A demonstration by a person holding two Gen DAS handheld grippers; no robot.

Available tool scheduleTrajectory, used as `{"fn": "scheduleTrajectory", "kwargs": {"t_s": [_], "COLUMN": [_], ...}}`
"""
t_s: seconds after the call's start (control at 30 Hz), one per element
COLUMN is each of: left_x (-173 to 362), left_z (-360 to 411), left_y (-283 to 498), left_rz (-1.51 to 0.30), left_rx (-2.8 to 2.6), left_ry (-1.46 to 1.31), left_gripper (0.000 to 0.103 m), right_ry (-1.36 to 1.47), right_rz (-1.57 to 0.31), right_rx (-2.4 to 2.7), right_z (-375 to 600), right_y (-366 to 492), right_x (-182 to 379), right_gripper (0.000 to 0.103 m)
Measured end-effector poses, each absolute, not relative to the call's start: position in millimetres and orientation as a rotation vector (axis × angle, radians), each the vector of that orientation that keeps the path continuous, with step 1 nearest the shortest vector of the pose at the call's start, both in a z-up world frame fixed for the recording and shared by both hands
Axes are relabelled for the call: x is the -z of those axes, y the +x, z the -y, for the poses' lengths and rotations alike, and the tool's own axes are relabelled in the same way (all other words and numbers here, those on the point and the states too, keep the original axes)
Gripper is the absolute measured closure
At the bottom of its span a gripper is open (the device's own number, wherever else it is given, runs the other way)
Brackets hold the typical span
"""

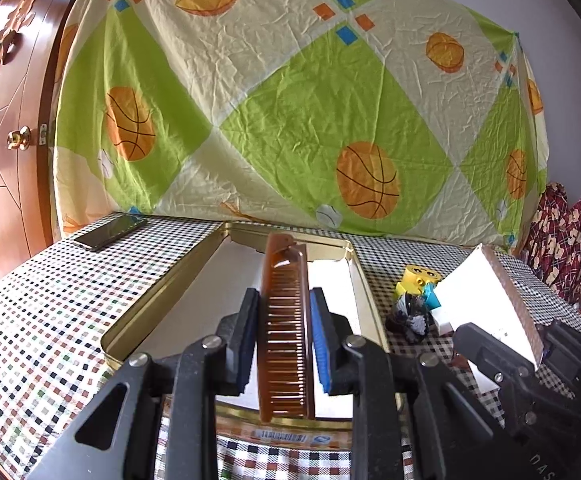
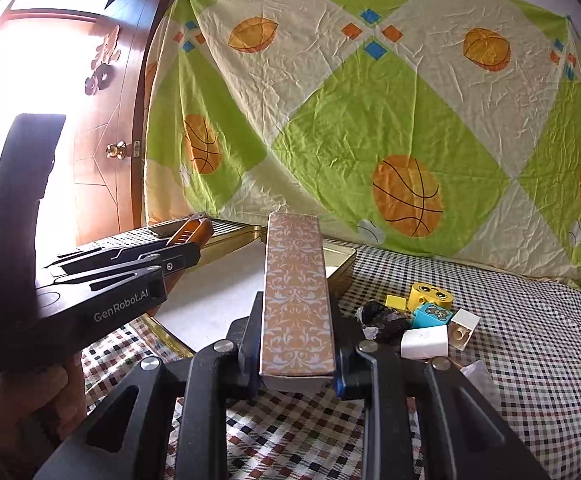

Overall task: Organize rigid objects
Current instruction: 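Lower the comb and paper box into the tin and open both tools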

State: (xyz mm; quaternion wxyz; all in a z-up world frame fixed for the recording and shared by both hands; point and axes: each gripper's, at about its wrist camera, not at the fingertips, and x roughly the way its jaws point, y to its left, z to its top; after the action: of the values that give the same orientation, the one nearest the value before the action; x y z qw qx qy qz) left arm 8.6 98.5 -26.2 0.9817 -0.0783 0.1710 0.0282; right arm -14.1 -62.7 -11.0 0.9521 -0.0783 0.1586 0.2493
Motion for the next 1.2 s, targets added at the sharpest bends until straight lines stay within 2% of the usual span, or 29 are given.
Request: {"fn": "scheduleTrajectory", "kwargs": {"t_s": [0.53,0.8,1.2], "left_x": [15.0,10.7,15.0], "left_z": [-125.1,-142.1,-160.8], "left_y": [43.5,92.9,151.8], "left_rz": [-0.476,-0.607,-0.790], "left_rx": [-0.030,-0.011,-0.053], "left_ry": [-0.146,-0.138,-0.073], "left_gripper": [0.079,0.079,0.079], "right_ry": [-0.178,-0.162,-0.176], "right_rz": [-0.385,-0.512,-0.721], "right_rx": [-0.579,-0.567,-0.558], "right_z": [28.0,8.7,-12.7], "right_y": [18.6,86.7,157.5], "right_x": [-14.1,-17.6,15.9], "right_gripper": [0.075,0.075,0.075]}}
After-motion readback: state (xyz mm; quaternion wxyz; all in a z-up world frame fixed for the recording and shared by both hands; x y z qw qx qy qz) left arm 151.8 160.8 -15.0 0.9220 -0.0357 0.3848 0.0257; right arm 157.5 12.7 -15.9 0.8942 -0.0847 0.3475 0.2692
